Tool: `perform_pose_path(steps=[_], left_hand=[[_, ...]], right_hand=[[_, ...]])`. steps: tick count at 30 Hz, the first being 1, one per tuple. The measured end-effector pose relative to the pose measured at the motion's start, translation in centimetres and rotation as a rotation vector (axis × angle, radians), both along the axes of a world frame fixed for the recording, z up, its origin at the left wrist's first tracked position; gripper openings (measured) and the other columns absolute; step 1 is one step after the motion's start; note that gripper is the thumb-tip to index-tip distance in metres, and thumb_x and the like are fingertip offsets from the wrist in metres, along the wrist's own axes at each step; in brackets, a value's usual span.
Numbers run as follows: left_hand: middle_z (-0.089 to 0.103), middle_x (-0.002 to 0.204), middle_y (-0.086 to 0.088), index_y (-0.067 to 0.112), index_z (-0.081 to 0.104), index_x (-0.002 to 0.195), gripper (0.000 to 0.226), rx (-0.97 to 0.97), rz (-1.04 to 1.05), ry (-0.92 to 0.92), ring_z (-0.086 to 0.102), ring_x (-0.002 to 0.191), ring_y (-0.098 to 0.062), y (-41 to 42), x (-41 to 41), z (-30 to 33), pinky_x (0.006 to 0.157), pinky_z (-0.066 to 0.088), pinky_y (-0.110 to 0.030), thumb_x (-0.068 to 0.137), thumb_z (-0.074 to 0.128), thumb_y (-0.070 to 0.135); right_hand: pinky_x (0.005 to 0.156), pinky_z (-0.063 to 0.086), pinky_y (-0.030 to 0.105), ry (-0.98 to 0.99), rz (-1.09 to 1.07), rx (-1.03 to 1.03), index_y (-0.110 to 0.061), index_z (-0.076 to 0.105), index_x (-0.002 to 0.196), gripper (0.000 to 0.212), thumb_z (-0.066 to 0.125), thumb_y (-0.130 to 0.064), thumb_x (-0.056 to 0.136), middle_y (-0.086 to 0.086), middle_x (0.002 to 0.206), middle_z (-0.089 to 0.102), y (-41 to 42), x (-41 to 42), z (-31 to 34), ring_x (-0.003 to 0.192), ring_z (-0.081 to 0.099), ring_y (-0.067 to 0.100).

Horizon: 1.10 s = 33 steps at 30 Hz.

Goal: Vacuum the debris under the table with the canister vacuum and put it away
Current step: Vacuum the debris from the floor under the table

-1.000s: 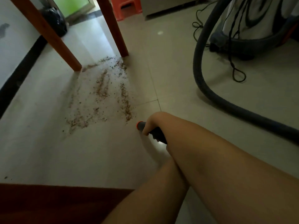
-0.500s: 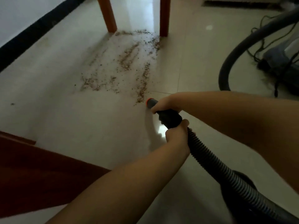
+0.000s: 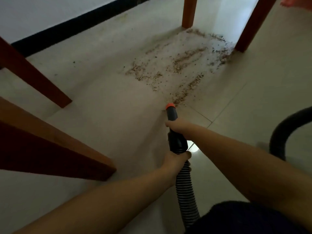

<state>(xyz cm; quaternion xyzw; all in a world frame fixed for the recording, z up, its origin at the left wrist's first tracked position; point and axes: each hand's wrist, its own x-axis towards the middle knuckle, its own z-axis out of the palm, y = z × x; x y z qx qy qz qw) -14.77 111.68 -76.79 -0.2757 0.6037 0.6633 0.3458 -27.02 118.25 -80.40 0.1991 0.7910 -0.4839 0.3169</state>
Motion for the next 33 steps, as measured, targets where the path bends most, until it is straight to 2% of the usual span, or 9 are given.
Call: perform_pose_path(steps=[3, 7, 10, 17, 19, 26, 33], left_hand=[[0.055, 0.069, -0.008, 0.010, 0.052, 0.088, 0.012, -0.011, -0.012, -0.026, 0.055, 0.051, -0.017, 2.0, 0.7, 0.5, 0.048, 0.051, -0.025, 0.088, 0.064, 0.011], [0.055, 0.068, -0.008, 0.006, 0.052, 0.091, 0.014, 0.024, -0.052, -0.012, 0.056, 0.045, -0.012, 3.9, -0.7, 0.8, 0.046, 0.052, -0.020, 0.087, 0.065, 0.011], [0.056, 0.068, -0.007, 0.007, 0.054, 0.087, 0.013, 0.067, -0.050, 0.001, 0.057, 0.046, -0.011, 4.0, -1.2, -0.1, 0.049, 0.053, -0.021, 0.087, 0.066, 0.013], [0.059, 0.066, -0.006, 0.009, 0.056, 0.088, 0.010, 0.116, 0.048, -0.061, 0.057, 0.053, -0.016, 1.4, -1.0, -1.7, 0.055, 0.052, -0.026, 0.086, 0.065, 0.013], [0.061, 0.067, -0.006, 0.010, 0.056, 0.091, 0.009, 0.115, 0.041, -0.062, 0.058, 0.055, -0.016, 0.4, -0.5, -1.9, 0.059, 0.051, -0.029, 0.087, 0.063, 0.012], [0.059, 0.060, -0.003, 0.008, 0.055, 0.086, 0.007, 0.131, -0.048, -0.054, 0.058, 0.049, -0.013, 0.3, 0.7, -1.1, 0.052, 0.052, -0.024, 0.086, 0.063, 0.010], [0.059, 0.067, -0.005, 0.011, 0.054, 0.094, 0.014, 0.229, -0.137, -0.050, 0.058, 0.055, -0.014, 2.2, -0.9, -0.9, 0.056, 0.053, -0.026, 0.086, 0.065, 0.015]], right_hand=[[0.090, 0.052, 0.039, -0.018, 0.020, -0.010, -0.014, 0.054, 0.082, 0.016, 0.059, -0.029, 0.086, 0.009, 0.097, 0.058, 1.9, 0.9, 0.1, 0.085, 0.056, 0.022], [0.084, 0.056, 0.054, -0.046, -0.075, -0.067, -0.002, 0.049, 0.113, 0.044, 0.062, -0.027, 0.079, 0.026, 0.109, 0.063, 5.0, 0.2, 0.6, 0.094, 0.066, 0.041], [0.085, 0.055, 0.057, -0.039, -0.052, -0.066, -0.003, 0.047, 0.112, 0.040, 0.061, -0.025, 0.082, 0.030, 0.113, 0.062, 5.2, -0.2, 0.6, 0.097, 0.065, 0.044], [0.084, 0.056, 0.053, 0.003, 0.018, -0.023, -0.005, 0.047, 0.112, 0.039, 0.061, -0.028, 0.083, 0.025, 0.107, 0.065, 1.6, 0.0, 0.1, 0.092, 0.067, 0.041], [0.083, 0.057, 0.052, 0.003, 0.019, -0.035, -0.006, 0.048, 0.111, 0.039, 0.061, -0.030, 0.083, 0.024, 0.105, 0.066, 0.5, 0.8, -0.2, 0.090, 0.068, 0.040], [0.084, 0.056, 0.054, -0.037, -0.016, -0.041, -0.001, 0.049, 0.115, 0.043, 0.062, -0.026, 0.082, 0.026, 0.108, 0.064, 1.1, 2.1, 1.1, 0.092, 0.067, 0.041], [0.088, 0.054, 0.054, -0.016, -0.164, 0.001, -0.004, 0.046, 0.111, 0.035, 0.060, -0.023, 0.086, 0.027, 0.112, 0.063, 4.6, 1.2, 2.1, 0.096, 0.066, 0.043]])
